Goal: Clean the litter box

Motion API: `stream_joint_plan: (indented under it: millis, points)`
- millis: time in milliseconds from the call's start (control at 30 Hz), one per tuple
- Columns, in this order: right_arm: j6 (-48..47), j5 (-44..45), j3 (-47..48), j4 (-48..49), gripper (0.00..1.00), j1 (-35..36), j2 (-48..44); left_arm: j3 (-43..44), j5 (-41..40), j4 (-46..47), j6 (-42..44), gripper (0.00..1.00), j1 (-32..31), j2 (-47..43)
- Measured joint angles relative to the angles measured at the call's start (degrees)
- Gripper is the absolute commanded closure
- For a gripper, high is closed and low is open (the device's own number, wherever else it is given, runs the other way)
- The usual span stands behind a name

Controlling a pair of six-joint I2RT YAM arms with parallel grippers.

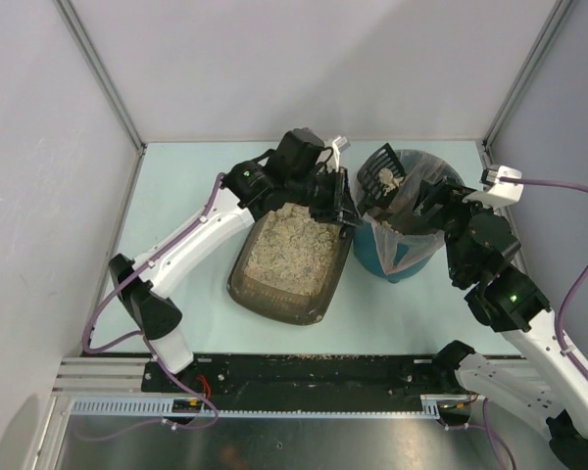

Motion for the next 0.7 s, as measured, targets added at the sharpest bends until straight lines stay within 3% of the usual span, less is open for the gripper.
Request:
stream_joint_plan:
  millis: [367, 700]
  points:
    - [-0.44, 0.31, -0.26, 0.02, 0.23, -0.02, 0.02, 7.74, -8.61, -6.12, 9.27, 1.0, -3.8, 1.75]
    - [-0.44, 0.31, -0.42, 0.04, 0.23, -0.02, -0.04, 9.03, -12.85, -9.11, 16.61, 1.0, -6.91, 2.64]
